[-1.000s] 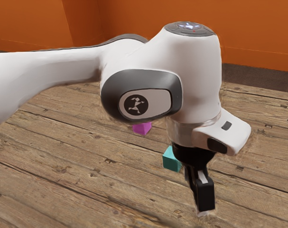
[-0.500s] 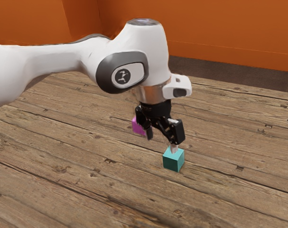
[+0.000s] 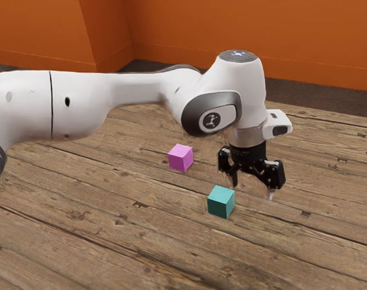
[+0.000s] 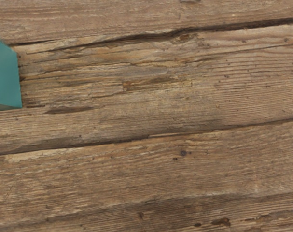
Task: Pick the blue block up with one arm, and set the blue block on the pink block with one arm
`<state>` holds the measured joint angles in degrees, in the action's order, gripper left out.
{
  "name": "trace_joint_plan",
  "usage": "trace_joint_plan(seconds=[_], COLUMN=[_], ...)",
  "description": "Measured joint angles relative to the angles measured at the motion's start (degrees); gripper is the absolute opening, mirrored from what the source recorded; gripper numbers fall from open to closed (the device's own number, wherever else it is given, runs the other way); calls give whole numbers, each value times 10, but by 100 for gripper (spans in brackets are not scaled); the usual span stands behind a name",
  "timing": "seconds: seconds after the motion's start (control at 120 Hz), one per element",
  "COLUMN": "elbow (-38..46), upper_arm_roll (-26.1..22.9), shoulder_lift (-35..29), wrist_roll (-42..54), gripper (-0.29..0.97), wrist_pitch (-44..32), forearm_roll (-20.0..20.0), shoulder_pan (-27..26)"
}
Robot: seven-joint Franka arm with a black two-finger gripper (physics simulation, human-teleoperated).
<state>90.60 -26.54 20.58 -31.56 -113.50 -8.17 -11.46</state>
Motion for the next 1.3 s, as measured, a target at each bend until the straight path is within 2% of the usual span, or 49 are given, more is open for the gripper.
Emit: trace_joint_plan(seconds=[0.083, 0.217, 0.383, 0.683, 1.3], elbow=[-75, -111, -115, -111, -116], upper_arm_roll=[17, 54, 84, 94, 118], shoulder_lift=[59, 90, 111, 132, 180], wrist_roll=[-13, -25, -21, 21, 130], gripper=[68, 68, 68, 68, 68], wrist_pitch=[32, 67, 80, 62, 15], forearm_roll=[-9, -11, 5, 14, 13], shoulder_pan=[-16, -35, -30, -5, 6])
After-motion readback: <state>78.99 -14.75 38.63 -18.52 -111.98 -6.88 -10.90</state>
